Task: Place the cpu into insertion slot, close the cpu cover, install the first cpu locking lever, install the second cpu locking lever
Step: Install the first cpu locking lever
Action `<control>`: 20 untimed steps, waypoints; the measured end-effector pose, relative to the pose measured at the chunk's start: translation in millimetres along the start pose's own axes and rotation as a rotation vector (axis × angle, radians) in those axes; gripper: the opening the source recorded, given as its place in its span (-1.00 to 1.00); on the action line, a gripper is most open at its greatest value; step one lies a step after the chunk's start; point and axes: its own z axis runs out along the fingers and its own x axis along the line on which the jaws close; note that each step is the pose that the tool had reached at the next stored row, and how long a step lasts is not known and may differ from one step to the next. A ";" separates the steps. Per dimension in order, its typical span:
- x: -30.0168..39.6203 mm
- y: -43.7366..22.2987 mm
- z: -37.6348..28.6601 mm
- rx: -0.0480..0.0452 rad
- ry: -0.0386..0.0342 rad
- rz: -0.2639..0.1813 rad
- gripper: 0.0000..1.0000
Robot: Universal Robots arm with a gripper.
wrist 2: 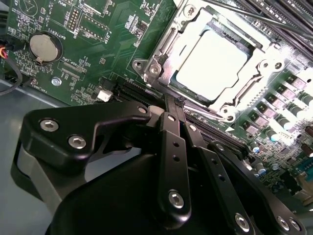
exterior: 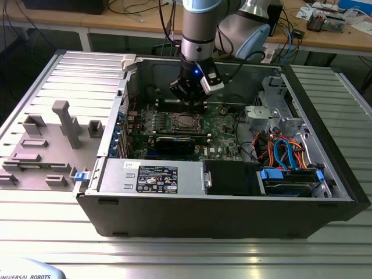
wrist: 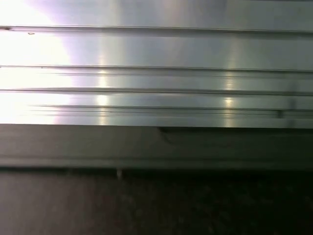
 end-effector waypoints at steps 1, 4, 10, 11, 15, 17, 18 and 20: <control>-0.2 0.0 0.9 0.0000 0.0000 0.000 -0.79; -1.0 0.0 3.0 0.0000 0.0000 0.000 -0.79; -1.4 0.0 2.8 -0.0002 -0.0001 0.000 -0.79; -1.5 0.0 2.4 -0.0001 -0.0001 0.000 -0.79; -2.1 0.0 1.3 -0.0003 -0.0002 0.000 -0.79; -2.5 -0.1 1.4 -0.0001 0.0000 0.000 -0.79; -2.8 -0.2 1.7 0.0001 0.0001 0.000 -0.79; -3.4 -0.2 2.9 0.0001 0.0002 0.000 -0.79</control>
